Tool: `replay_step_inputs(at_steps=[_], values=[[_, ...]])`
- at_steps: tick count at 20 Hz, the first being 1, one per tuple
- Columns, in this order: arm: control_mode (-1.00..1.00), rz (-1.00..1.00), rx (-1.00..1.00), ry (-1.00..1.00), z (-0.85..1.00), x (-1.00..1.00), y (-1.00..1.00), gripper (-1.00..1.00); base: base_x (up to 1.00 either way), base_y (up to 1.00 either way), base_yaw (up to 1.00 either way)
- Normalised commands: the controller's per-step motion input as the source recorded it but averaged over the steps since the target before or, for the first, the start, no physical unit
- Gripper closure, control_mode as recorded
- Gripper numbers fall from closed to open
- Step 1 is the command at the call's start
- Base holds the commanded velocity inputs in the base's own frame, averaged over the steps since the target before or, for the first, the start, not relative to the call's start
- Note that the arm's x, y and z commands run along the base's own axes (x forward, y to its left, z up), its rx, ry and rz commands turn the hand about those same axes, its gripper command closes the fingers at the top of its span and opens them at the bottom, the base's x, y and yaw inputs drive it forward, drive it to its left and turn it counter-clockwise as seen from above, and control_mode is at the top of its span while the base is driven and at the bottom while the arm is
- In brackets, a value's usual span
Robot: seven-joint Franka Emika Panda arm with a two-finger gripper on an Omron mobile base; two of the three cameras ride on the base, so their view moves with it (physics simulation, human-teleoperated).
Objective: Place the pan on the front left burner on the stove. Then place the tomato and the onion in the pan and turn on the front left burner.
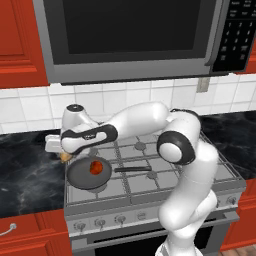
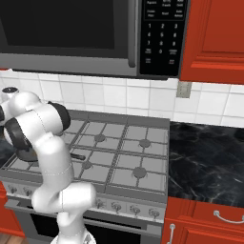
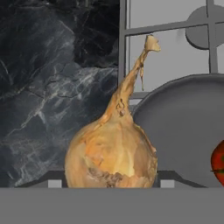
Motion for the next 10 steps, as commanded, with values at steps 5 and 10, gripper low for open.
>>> replay_step_inputs(at_steps=[5,10], values=[[-1.0,0.03,0.06,-0.05,0.24,0.01,-0.15,1.0,0.0,0.0,0.0],[-1.0,0.07,0.0,-0.01,0.97,-0.08,0.05,1.0,0.0,0.0,0.0]])
